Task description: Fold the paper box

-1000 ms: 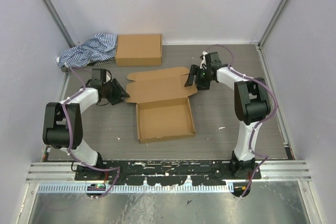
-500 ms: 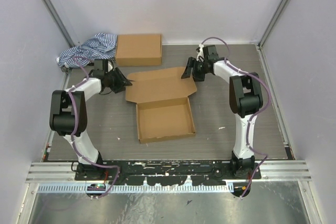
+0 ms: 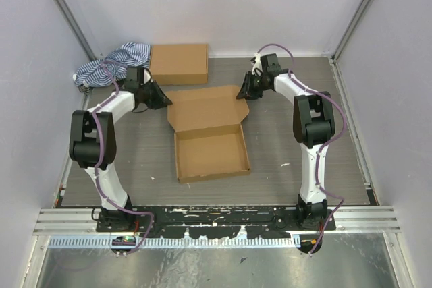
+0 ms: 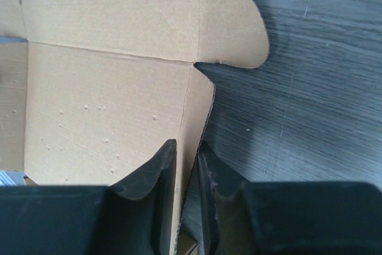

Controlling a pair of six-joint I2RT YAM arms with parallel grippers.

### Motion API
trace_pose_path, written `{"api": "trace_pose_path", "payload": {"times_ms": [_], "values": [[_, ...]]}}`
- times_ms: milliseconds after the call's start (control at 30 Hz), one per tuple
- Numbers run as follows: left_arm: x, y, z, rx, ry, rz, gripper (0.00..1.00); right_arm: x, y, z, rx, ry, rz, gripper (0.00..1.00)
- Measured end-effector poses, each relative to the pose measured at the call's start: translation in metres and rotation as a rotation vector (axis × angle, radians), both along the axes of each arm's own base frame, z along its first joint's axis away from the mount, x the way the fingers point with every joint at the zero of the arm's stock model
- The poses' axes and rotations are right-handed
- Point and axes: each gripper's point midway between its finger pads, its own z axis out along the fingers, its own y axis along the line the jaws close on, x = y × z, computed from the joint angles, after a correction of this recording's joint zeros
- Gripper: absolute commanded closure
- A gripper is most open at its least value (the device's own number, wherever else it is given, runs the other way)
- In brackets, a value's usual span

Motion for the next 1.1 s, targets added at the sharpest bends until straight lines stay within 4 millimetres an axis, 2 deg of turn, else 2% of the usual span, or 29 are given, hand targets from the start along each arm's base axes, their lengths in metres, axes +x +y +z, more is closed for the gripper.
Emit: {"api": "trace_pose_path", "payload": {"times_ms": [167, 367, 567, 800, 1000, 1100], "values": [[0.007, -0.014, 0.018, 0.055, -0.042, -0.058, 1.00, 0.000, -0.005, 0.000, -0.035, 0.006, -0.009, 0.88], [0.004, -0.023, 0.022, 0.118, -0.053, -0.101, 1.00, -0.002, -0.016, 0.003, -0.118, 0.002, -0.049, 0.96], [-0.006, -0.031, 0.035, 0.160, -0.108, -0.135, 1.00, -0.011, -0.024, 0.034, -0.190, -0.101, -0.094, 0.99], [-0.019, -0.031, 0.088, 0.160, -0.303, -0.124, 1.00, -0.018, -0.030, 0.087, -0.191, -0.299, -0.162, 0.99], [-0.044, -0.040, 0.131, 0.189, -0.493, -0.140, 1.00, -0.039, -0.026, 0.097, -0.230, -0.440, -0.229, 0.99], [-0.055, -0.045, 0.143, 0.223, -0.569, -0.151, 0.98, -0.048, -0.024, 0.103, -0.268, -0.521, -0.273, 0.99]]}}
